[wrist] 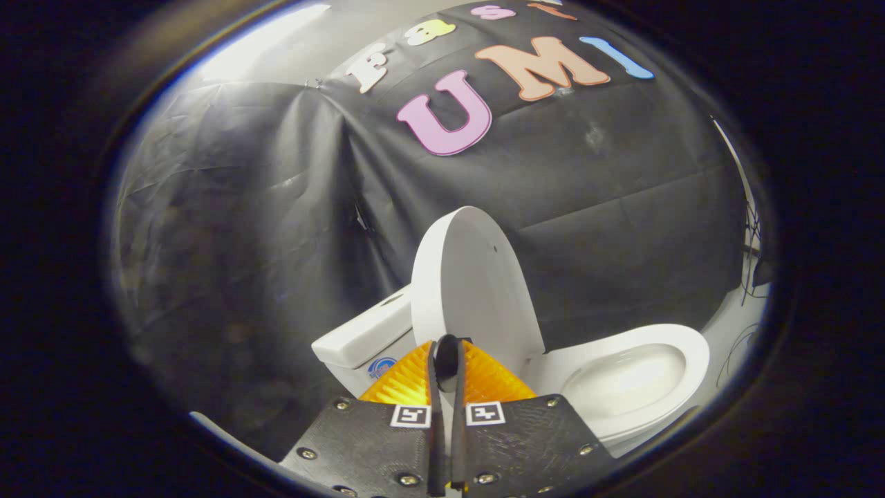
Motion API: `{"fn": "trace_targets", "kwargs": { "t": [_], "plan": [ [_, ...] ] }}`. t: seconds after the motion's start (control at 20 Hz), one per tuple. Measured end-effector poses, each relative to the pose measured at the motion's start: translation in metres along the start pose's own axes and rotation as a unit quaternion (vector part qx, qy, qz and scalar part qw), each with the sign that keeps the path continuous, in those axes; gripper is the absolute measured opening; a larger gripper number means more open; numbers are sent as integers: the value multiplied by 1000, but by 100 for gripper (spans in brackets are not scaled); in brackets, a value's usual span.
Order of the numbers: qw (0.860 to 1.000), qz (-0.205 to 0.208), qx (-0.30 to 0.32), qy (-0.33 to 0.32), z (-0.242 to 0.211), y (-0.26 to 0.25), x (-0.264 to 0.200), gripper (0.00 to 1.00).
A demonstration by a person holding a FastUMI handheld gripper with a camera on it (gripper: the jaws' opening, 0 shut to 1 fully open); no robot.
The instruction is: Open the toilet lid.
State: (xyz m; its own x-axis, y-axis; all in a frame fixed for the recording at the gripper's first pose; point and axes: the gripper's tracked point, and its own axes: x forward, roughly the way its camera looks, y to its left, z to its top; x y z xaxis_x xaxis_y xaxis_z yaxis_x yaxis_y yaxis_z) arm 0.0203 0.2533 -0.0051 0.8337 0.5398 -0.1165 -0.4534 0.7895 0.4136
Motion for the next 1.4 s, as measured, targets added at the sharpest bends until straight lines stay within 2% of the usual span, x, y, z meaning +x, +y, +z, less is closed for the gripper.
{"fn": "trace_targets", "kwargs": {
  "t": [0.2, 1.0, 1.15, 1.3, 1.4],
  "plan": [
    [1000, 9, 1, 2, -2, 9, 6, 4],
    [998, 24, -61, -9, -20, 61, 32, 9],
    [998, 27, -58, -10, -21, 67, 38, 20],
    [998, 28, -57, -7, -24, 75, 43, 22],
    [998, 23, -60, -11, -29, 76, 46, 28]
  ]
}}
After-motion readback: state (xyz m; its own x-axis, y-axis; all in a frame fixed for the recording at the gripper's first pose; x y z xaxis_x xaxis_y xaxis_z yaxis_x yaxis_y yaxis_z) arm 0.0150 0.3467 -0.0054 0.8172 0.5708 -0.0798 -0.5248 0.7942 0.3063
